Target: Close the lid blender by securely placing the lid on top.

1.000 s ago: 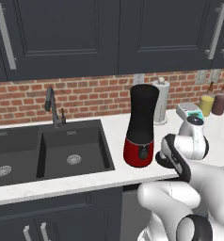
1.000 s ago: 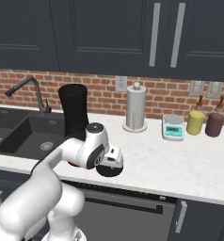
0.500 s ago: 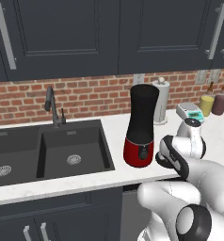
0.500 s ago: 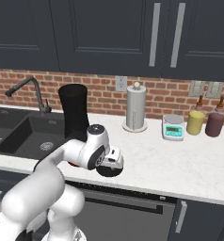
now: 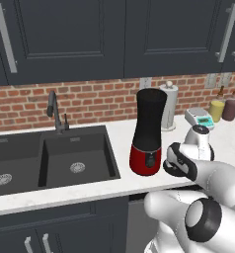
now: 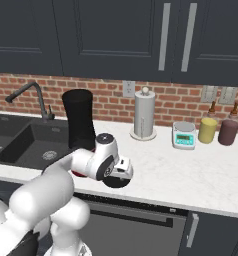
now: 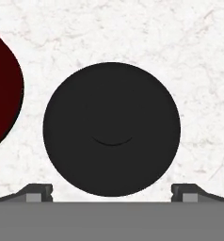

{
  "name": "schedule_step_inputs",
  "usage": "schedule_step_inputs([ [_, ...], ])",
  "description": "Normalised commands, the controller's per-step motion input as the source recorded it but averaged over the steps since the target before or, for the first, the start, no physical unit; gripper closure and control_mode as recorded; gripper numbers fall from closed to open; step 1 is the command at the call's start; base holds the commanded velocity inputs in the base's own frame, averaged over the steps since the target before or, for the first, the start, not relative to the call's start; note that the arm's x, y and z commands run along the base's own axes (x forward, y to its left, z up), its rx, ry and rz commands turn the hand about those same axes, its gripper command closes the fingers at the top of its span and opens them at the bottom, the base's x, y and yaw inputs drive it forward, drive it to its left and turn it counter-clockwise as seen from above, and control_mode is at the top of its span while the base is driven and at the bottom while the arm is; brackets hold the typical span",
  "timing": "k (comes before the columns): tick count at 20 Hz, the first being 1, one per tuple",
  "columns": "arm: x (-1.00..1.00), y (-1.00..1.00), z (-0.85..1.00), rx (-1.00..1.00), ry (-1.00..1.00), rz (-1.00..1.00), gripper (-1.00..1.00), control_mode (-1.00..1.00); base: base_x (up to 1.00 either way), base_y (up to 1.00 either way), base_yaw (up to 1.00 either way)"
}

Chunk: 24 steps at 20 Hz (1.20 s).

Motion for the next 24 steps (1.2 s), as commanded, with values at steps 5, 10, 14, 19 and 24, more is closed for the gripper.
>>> schedule_step_inputs([
  [5,0.14,-0.07,-0.09,0.01,0.0,0.0,-1.0,-1.0,0.0,0.0,0.0],
  [10,0.13,-0.04,-0.1,0.0,0.0,0.0,-1.0,-1.0,0.0,0.0,0.0],
  [14,0.13,-0.05,-0.11,0.0,0.0,0.0,-1.0,-1.0,0.0,0.0,0.0],
  [19,0.13,-0.05,-0.12,0.0,0.0,0.0,-1.0,-1.0,0.0,0.0,0.0],
  [24,0.14,-0.04,-0.12,0.0,0.0,0.0,-1.0,-1.0,0.0,0.0,0.0],
])
